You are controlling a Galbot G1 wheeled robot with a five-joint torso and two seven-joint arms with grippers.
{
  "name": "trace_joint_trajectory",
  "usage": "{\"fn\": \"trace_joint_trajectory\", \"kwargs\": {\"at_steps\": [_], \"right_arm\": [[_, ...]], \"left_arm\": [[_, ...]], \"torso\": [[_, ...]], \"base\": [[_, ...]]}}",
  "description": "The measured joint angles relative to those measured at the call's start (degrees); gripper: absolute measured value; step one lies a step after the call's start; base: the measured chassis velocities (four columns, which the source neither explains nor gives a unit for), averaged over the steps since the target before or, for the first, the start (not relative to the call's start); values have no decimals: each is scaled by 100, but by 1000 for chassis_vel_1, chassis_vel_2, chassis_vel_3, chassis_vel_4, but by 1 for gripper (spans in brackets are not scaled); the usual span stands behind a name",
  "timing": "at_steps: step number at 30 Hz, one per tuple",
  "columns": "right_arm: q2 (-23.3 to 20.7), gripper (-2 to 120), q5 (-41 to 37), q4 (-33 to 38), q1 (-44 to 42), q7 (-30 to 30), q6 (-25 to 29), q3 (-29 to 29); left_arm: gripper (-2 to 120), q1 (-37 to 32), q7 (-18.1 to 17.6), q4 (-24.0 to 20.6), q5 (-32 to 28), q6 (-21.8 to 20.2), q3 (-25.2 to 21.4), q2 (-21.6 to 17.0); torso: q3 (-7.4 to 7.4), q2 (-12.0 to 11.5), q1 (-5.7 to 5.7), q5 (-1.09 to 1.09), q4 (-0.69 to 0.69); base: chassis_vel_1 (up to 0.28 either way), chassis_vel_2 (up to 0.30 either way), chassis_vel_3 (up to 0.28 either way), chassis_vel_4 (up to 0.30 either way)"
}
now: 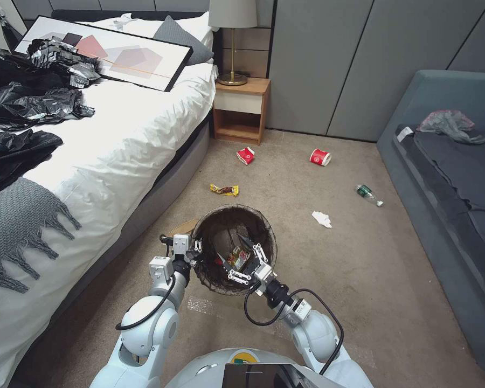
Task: Pick up the trash bin, then pick up the garbage from the floor and place it into the trash bin.
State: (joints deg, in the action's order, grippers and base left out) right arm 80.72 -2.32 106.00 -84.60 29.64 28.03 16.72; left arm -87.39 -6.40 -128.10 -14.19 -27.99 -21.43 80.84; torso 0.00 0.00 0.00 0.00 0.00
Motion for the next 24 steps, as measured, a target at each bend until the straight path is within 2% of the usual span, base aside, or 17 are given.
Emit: {"fn": "trace_joint_trajectory", "kwargs": {"at_steps": [1,3,6,14,17,18,21,22,24], "right_arm": [[0,87,0,0,0,0,0,0],[0,96,0,2,0,-1,4,15],[0,100,-1,45,-12,-41,24,31],[75,100,-21,618,-134,-618,53,194],[132,100,126,1247,-359,-1257,-13,428],[132,100,126,1247,-359,-1257,-13,428],[222,100,525,1669,-672,-2094,-234,671],[222,100,525,1669,-672,-2094,-234,671],[301,100,701,1789,-901,-2791,-447,838]], "left_arm": [[0,0,0,0,0,0,0,0],[0,3,1,-1,0,0,-1,0],[0,5,3,-4,0,0,0,2],[0,6,5,-4,0,2,-10,-1],[0,0,5,7,1,9,-26,-7],[0,0,5,7,1,9,-26,-7],[0,-8,5,16,1,22,-49,-8],[0,-8,5,16,1,22,-49,-8],[0,-12,6,16,-1,29,-75,-9]], "torso": [[0,0,0,0,0],[0,0,0,0,0],[0,0,0,0,0],[0,0,0,0,0],[0,0,0,0,0],[0,0,0,0,0],[0,0,0,0,0],[0,0,0,0,0],[0,1,0,0,-1]], "base": [[0,0,0,0],[0,0,0,0],[0,0,0,0],[0,0,0,0],[0,0,0,0],[0,0,0,0],[0,0,0,0],[0,0,0,0],[0,0,0,0]]}}
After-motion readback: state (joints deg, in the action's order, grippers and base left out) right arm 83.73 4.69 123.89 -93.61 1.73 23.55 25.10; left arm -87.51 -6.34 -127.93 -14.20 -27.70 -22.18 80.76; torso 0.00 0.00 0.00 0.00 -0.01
